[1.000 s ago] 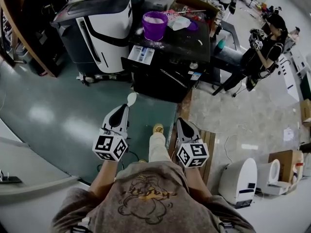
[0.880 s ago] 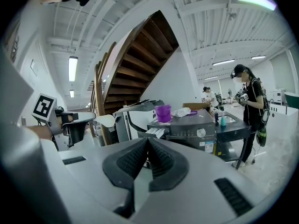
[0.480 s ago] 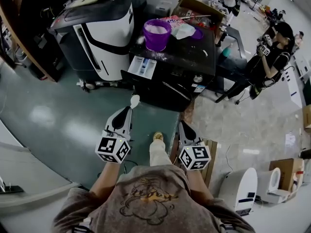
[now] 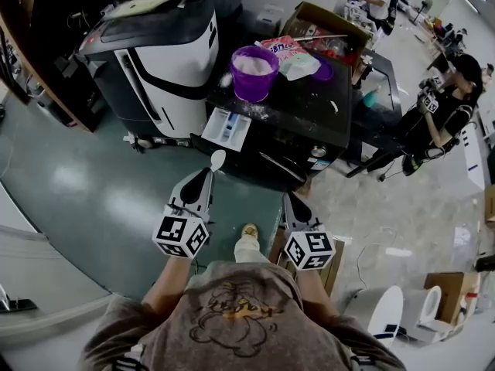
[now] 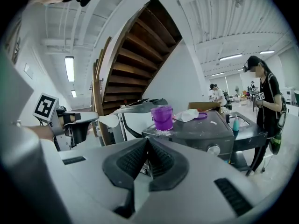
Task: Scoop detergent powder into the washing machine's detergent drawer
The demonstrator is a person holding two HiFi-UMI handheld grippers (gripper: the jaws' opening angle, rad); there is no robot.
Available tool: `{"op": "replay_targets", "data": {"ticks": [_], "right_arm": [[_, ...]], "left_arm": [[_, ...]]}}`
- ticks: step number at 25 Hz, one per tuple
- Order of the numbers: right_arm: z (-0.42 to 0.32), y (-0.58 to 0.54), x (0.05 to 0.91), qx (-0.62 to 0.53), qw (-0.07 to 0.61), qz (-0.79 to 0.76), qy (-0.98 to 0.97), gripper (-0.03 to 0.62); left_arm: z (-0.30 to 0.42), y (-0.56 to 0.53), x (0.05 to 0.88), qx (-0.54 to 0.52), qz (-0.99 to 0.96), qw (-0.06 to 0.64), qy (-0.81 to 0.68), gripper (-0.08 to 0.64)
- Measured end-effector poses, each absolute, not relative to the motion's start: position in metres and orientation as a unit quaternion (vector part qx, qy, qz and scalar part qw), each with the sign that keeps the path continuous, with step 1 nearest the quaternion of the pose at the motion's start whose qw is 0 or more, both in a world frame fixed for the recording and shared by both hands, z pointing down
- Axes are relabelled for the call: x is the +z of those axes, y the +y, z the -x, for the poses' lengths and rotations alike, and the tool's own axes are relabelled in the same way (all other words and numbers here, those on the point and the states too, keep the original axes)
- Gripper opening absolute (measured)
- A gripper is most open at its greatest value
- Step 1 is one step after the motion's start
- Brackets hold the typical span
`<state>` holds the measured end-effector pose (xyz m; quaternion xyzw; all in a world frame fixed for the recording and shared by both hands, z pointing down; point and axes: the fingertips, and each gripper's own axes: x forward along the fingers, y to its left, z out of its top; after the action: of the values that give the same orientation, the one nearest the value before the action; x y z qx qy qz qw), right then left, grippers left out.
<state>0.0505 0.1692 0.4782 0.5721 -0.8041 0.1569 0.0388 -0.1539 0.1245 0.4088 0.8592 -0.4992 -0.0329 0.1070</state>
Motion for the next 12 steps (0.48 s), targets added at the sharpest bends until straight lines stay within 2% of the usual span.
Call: {"op": "replay_targets", "data": {"ticks": [12], "right_arm": [[-0.089, 0.060, 0.467, 0.154, 0.035, -0.545, -0.823, 0.000]], "left_arm": [[0.123, 0.030, 0.395, -0.039, -0.842, 0.100, -0.529, 0.023]]}}
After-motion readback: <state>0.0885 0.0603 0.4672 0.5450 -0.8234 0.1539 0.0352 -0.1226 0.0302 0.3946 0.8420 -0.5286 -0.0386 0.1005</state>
